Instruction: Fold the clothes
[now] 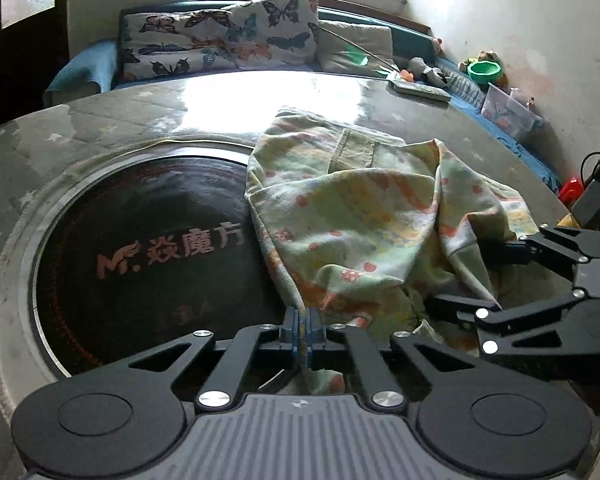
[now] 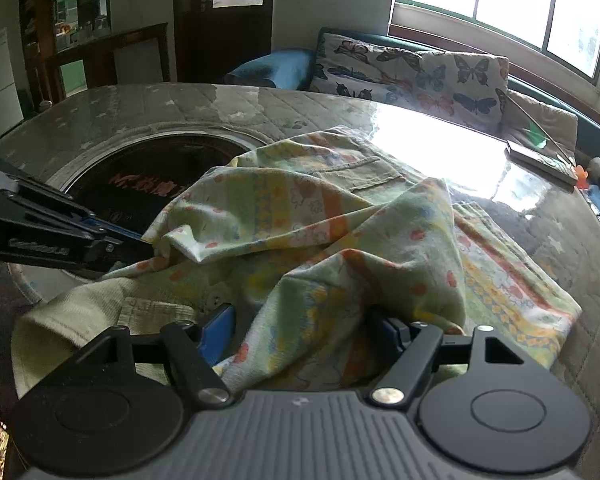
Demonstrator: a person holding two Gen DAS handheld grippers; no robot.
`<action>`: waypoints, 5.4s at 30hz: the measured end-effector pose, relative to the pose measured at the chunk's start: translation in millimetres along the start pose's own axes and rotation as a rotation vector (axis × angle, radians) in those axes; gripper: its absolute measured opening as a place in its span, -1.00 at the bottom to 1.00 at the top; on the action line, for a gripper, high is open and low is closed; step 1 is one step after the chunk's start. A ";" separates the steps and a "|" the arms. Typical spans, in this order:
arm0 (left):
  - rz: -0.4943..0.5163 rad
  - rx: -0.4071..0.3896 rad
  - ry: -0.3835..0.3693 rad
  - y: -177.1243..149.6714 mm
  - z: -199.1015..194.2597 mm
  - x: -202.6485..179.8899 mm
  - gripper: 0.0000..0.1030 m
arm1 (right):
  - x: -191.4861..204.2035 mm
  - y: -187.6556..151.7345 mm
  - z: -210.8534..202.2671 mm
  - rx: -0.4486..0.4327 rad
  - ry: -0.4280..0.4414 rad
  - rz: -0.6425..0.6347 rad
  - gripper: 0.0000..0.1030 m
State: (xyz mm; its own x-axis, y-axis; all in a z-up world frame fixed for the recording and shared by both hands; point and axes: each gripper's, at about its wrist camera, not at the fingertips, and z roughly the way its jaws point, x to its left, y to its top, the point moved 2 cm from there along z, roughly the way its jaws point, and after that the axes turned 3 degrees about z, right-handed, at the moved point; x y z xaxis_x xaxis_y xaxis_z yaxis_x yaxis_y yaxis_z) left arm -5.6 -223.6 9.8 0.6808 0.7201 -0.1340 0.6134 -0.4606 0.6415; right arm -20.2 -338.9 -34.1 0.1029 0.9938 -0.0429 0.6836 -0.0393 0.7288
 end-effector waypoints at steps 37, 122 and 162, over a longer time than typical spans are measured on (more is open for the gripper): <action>-0.110 -0.110 0.186 -18.5 -94.0 76.1 -0.15 | 60.5 63.9 -2.4 -0.129 0.103 -0.140 0.47; 0.022 -0.015 0.108 -19.4 -27.4 44.8 0.06 | 57.9 94.5 36.4 -0.087 -0.008 -0.272 0.47; -0.007 -0.015 0.075 -23.5 -24.6 54.4 0.20 | 34.1 151.1 148.1 0.130 0.018 -0.187 -0.75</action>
State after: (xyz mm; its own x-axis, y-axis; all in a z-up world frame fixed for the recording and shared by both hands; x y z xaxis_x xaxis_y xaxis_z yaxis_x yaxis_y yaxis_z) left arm 7.1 -160.9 6.0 0.6445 0.7602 -0.0821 0.6115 -0.4480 0.6522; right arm 193.7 -326.5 -26.7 -0.0464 0.9868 -0.1554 0.7771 0.1334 0.6150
